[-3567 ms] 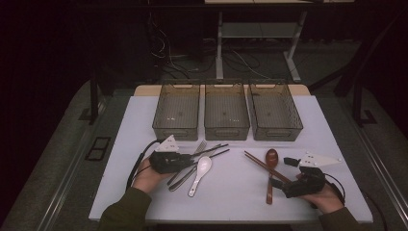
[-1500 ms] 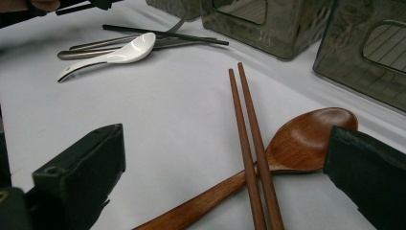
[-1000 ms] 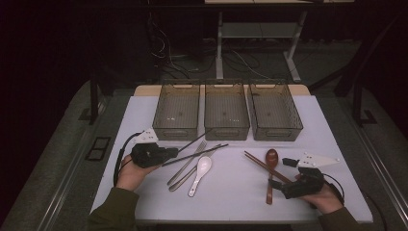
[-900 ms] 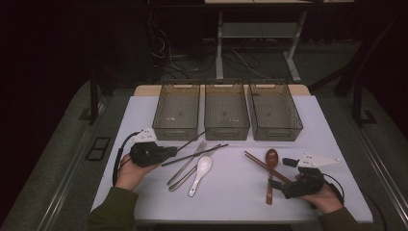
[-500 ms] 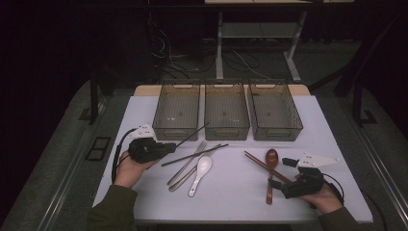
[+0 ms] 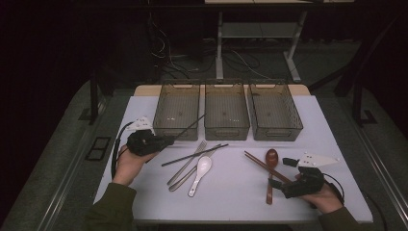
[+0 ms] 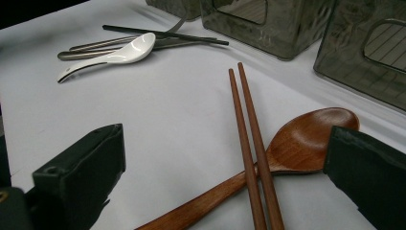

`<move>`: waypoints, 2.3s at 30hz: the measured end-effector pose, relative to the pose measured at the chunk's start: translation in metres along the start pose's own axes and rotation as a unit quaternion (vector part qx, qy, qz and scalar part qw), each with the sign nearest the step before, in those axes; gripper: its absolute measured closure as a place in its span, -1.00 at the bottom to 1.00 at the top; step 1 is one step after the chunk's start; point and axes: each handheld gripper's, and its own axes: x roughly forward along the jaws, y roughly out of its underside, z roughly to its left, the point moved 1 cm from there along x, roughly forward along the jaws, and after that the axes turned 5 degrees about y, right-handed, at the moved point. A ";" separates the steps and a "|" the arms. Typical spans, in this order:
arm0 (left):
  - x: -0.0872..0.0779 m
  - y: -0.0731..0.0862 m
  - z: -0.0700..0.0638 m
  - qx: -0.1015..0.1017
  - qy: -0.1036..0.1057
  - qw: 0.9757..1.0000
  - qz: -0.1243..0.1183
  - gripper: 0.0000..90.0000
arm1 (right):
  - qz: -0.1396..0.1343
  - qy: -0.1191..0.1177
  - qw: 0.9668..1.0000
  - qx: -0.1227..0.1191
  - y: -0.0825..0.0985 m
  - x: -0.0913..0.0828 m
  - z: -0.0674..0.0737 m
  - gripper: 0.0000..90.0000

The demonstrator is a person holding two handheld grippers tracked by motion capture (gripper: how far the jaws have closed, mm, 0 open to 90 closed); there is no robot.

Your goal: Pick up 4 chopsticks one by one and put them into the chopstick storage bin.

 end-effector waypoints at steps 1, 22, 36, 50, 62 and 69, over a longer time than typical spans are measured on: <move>0.000 -0.001 0.001 -0.002 -0.002 1.000 -0.001 0.88 | 0.000 0.000 1.000 0.000 0.000 0.000 0.000 -0.99; 0.006 -0.032 0.022 -0.011 -0.030 0.999 -0.009 0.88 | 0.003 0.000 1.000 0.002 0.000 0.002 0.000 -0.99; 0.028 -0.061 0.046 -0.026 -0.052 0.998 -0.007 0.88 | 0.004 0.000 1.000 0.003 0.000 0.002 -0.001 -0.99; 0.049 -0.076 0.077 -0.037 -0.095 0.995 0.011 0.88 | 0.001 -0.001 1.000 0.007 0.000 0.001 -0.001 -0.99; 0.065 -0.068 0.100 -0.066 -0.133 0.988 0.035 0.88 | 0.000 0.000 1.000 0.006 0.000 0.001 -0.002 -0.99; 0.072 -0.064 0.106 -0.089 -0.146 0.984 0.059 0.87 | -0.002 -0.001 1.000 0.006 0.000 0.000 -0.002 -0.99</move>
